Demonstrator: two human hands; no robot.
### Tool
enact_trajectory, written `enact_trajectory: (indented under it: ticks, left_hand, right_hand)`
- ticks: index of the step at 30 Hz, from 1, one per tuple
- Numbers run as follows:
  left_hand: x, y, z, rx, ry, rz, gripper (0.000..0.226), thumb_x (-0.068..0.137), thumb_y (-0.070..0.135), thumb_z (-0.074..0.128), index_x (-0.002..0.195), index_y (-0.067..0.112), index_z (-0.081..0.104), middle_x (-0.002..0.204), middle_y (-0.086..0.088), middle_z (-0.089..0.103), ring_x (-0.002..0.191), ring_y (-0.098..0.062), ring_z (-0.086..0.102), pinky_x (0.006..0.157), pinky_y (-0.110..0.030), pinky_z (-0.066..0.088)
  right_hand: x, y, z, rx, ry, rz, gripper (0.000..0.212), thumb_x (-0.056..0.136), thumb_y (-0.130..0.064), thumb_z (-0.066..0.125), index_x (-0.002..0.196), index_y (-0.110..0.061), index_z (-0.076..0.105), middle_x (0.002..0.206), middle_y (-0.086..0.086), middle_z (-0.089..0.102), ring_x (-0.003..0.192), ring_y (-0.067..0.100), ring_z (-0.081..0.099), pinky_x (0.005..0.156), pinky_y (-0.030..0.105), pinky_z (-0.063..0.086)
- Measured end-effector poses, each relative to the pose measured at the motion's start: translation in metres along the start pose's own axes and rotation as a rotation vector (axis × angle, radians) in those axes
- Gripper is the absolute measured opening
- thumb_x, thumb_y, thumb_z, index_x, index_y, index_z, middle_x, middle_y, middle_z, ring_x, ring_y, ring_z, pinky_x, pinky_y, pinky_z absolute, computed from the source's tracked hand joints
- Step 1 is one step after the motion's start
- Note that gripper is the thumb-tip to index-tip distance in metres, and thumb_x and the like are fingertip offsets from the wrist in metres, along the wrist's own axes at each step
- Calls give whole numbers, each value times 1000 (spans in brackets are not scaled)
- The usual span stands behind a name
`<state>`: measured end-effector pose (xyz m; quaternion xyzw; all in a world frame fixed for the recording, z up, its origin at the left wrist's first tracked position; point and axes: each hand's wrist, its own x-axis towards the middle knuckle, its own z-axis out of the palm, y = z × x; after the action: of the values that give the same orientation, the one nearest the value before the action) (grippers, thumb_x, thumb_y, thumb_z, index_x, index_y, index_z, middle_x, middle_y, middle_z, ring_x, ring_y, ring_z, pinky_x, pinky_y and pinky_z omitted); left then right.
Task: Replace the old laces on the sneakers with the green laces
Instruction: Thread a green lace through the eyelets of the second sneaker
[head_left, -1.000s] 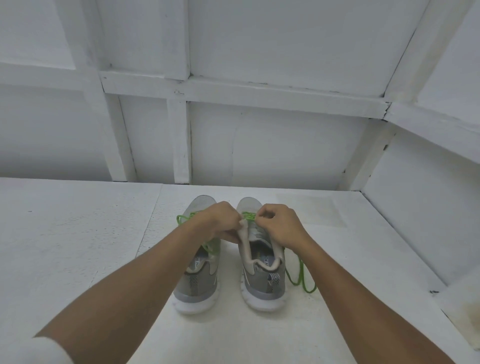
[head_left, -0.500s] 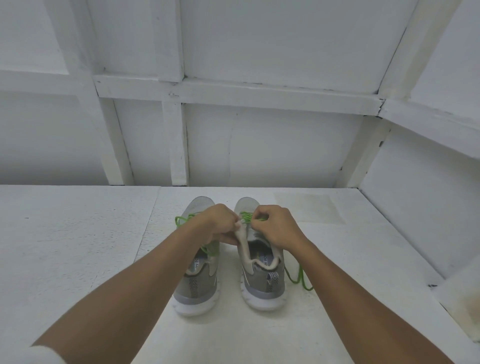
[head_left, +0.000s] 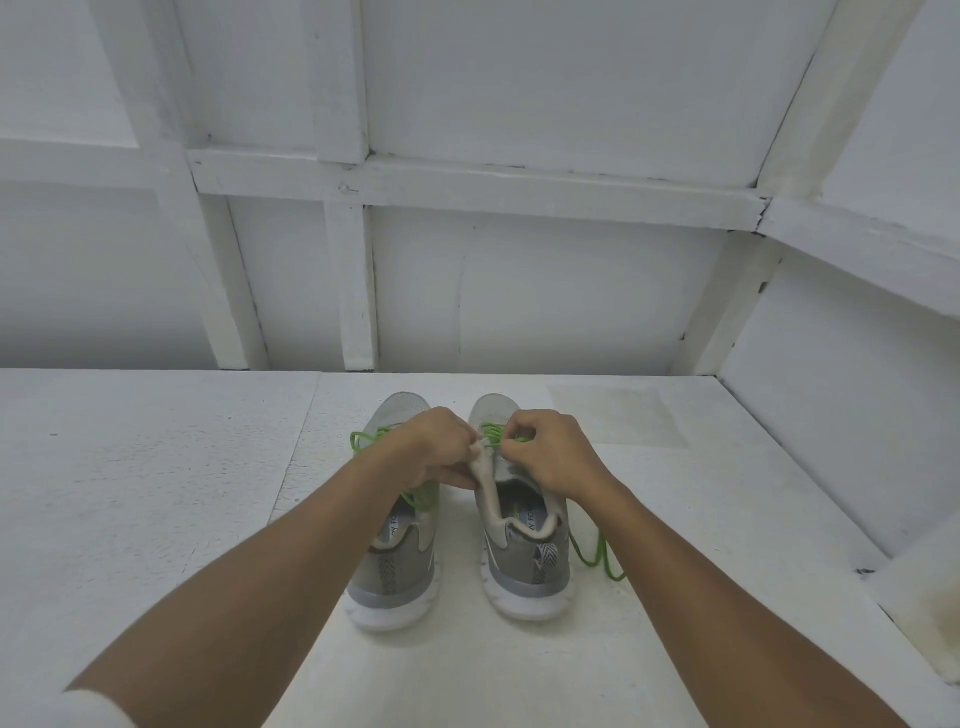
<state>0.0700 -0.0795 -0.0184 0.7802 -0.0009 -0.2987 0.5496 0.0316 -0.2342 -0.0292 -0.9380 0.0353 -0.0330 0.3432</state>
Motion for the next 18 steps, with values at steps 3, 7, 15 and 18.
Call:
enact_trajectory:
  ticks: [3,7,15,18]
  left_hand:
    - [1,0,0,-1,1,0,13,96,-5,49,99,0,60,93,-18,65,82,-25,67,80,-35,57]
    - [0,0,0,-3,5,2,13,96,-5,50,103,-1,60,95,-19,66,86,-27,68,80,-36,57]
    - [5,-3,-3,-76,12,-8,17,93,-5,56,107,-12,60,96,-21,67,80,-24,69,76,-33,59]
    - [2,1,-5,-112,-47,-29,19,92,-4,56,108,-13,60,90,-19,68,78,-24,69,70,-29,59]
  right_hand:
    - [0,0,0,-11,-4,-3,8,79,-19,63,75,-25,66,89,1,68,85,20,61,75,34,52]
    - [-1,0,-1,-16,-6,-10,6,81,-20,63,77,-24,66,91,1,67,85,20,61,74,32,50]
    - [0,-2,4,-52,-14,-27,11,87,-20,60,85,-22,70,91,0,67,80,17,60,64,26,44]
    - [1,-2,5,-74,-18,-37,13,89,-26,60,90,-23,73,94,-1,69,85,17,60,69,27,47]
